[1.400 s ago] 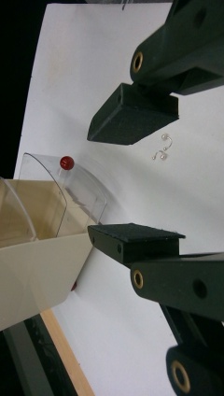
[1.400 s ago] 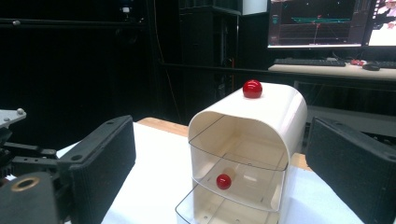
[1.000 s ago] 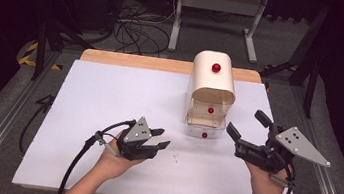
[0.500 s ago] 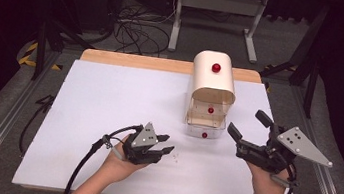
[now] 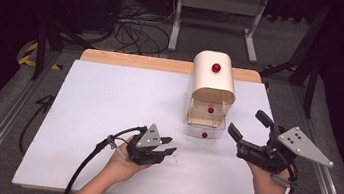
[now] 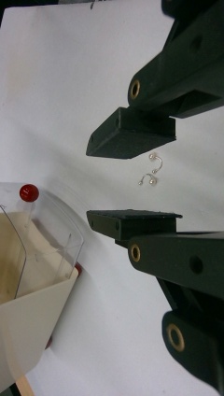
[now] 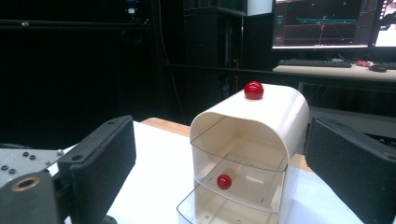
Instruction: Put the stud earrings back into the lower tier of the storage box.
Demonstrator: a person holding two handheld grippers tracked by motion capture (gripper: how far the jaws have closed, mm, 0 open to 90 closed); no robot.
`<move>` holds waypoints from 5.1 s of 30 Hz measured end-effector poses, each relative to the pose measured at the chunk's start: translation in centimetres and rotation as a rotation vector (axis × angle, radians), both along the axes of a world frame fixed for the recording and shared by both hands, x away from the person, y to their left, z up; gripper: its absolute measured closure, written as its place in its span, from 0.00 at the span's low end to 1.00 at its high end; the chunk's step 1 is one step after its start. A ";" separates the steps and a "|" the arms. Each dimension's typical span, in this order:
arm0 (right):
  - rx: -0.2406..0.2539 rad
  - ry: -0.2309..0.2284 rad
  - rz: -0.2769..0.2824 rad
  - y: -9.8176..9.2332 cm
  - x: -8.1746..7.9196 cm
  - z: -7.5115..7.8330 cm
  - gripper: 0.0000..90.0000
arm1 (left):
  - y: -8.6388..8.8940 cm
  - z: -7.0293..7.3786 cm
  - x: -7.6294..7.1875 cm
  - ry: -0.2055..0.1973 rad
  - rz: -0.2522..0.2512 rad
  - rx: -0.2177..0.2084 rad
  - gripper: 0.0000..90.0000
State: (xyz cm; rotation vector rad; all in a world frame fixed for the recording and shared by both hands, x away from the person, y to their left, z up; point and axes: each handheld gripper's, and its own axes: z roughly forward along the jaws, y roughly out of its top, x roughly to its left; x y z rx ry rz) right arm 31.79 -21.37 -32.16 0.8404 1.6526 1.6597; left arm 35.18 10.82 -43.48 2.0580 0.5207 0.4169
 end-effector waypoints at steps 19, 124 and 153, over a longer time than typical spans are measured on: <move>-0.010 -0.007 0.003 -0.1 -0.1 0.1 0.10 | -0.9 -1.4 0.7 0.045 -0.011 0.030 0.75; -0.001 -0.008 0.017 -0.3 -0.2 0.1 0.11 | -1.8 -2.0 2.1 0.079 0.003 0.008 0.95; -0.002 -0.008 0.020 -0.2 -0.1 0.1 0.11 | -2.3 0.1 1.9 -0.011 -0.015 -0.040 0.95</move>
